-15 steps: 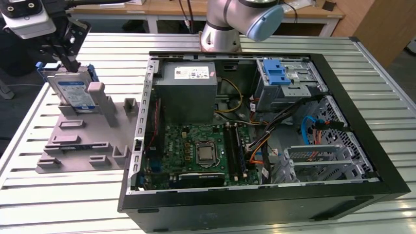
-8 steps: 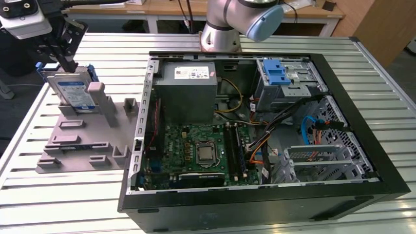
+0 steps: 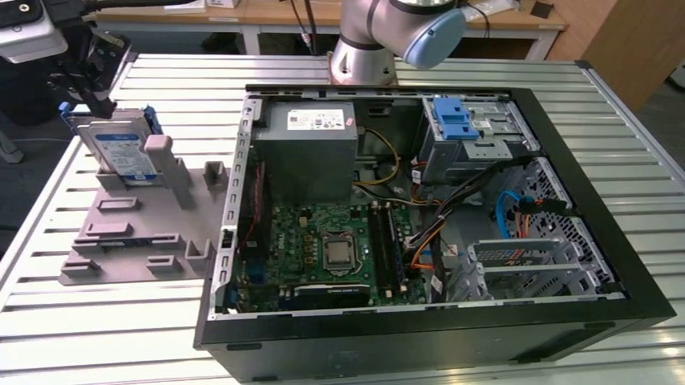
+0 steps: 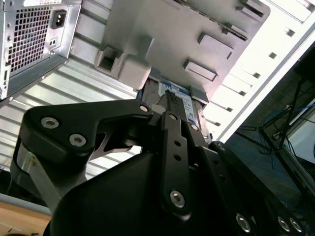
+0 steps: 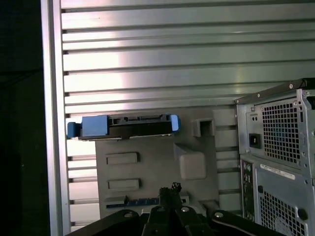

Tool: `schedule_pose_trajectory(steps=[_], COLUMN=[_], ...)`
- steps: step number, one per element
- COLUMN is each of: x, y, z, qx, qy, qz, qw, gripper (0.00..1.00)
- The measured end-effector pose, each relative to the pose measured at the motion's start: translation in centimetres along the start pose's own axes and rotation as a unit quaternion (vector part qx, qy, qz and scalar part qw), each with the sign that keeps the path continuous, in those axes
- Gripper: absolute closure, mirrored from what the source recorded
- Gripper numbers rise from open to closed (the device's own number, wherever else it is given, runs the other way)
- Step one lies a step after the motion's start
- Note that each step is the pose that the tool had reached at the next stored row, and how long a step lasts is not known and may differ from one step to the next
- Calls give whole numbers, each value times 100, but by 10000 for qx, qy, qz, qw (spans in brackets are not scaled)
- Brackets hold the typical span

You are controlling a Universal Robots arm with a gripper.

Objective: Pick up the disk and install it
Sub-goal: 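Reach for the disk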

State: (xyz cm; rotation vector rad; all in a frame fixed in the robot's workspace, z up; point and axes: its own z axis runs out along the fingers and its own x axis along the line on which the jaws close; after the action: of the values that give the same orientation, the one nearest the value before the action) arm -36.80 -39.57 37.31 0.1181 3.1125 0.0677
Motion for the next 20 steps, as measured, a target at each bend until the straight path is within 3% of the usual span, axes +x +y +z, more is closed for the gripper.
schedule_pose_trajectory(steps=[6, 9, 20], x=[144, 204, 318], y=[155, 167, 176], z=[13, 18, 31], qx=[0, 0, 1], qy=[0, 2, 4], qz=[0, 0, 0], qw=[10000, 10000, 10000], gripper=[89, 89, 89])
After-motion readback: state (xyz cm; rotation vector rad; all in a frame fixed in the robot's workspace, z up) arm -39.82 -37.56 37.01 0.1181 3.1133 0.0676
